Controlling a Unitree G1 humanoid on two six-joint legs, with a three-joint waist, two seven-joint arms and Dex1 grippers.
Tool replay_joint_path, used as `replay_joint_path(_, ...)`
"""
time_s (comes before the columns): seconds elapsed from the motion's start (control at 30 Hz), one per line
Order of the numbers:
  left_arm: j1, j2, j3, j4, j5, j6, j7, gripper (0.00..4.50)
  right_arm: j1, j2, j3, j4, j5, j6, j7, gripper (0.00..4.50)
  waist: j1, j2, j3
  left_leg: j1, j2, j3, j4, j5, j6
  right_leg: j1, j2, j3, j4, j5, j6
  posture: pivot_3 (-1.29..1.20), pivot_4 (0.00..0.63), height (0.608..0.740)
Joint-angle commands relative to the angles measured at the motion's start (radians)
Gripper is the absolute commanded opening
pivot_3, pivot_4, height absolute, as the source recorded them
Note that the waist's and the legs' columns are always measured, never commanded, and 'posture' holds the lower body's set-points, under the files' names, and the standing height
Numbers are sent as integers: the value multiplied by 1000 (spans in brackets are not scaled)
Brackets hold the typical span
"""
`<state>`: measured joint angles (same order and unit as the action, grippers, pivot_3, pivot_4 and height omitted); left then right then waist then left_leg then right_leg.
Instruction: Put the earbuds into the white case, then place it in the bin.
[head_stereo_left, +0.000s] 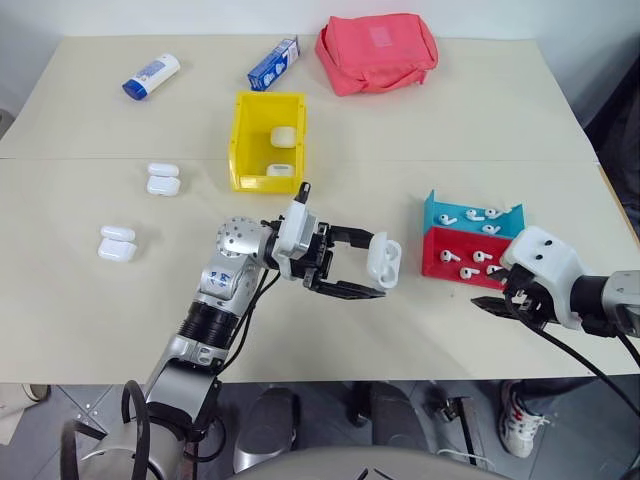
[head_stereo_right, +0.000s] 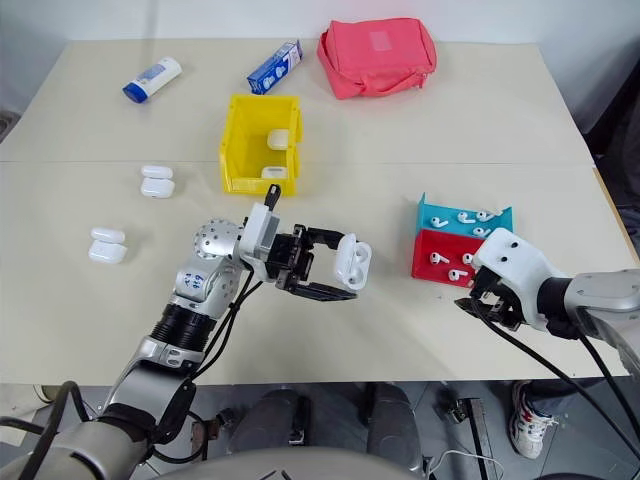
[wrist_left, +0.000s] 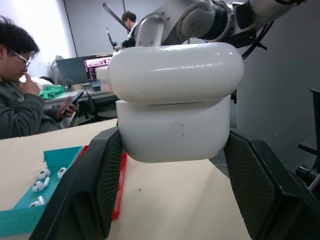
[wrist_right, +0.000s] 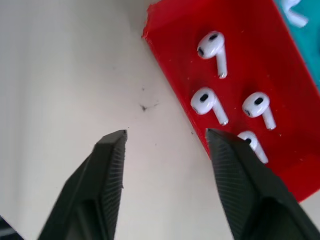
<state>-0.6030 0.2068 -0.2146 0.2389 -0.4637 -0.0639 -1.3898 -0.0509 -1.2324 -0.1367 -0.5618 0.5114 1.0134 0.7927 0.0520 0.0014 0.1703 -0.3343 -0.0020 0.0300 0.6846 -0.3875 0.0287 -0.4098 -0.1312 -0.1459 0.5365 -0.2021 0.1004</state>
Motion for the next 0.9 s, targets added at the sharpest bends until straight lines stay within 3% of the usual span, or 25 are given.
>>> replay_joint_path(0.03, 7, -8, -1, -43, -1, 1, 4, 2727, -66, -28, 50, 42, -36, -40, 39, 2639, 0, 0, 0, 0, 0, 0, 0, 0, 0, 0, 0, 0, 0, 0, 0, 0, 150, 740)
replay_joint_path(0.33, 16, -8, 4, -53, 4, -5, 21, 2727, -300, -14, 268, 207, -163, -105, 132, 2639, -3, 1, 0, 1, 0, -1, 1, 0, 0, -1, 0, -1, -1, 1, 0, 0, 150, 740)
replay_joint_path(0.53, 24, -3, 7, -64, 8, -6, 37, 2727, -380, -2, 348, 253, -205, -134, 209, 2639, -2, 1, -1, 1, 0, -1, 2, 0, 0, -2, 0, -1, -1, 1, 0, 0, 150, 740)
replay_joint_path(0.67, 28, 0, 7, -71, 8, -6, 43, 2727, -405, 14, 367, 268, -221, -136, 234, 1753, -3, 1, -1, 0, 0, -1, 2, 0, 0, -2, 0, -2, -1, 1, 1, 0, 150, 740)
replay_joint_path(0.9, 28, 5, 9, -72, 8, -9, 47, 2727, -440, 38, 410, 294, -270, -155, 267, 1753, -3, 2, -1, 0, 0, -1, 3, 0, -1, -1, 0, -2, -1, 2, 1, 0, 150, 740)
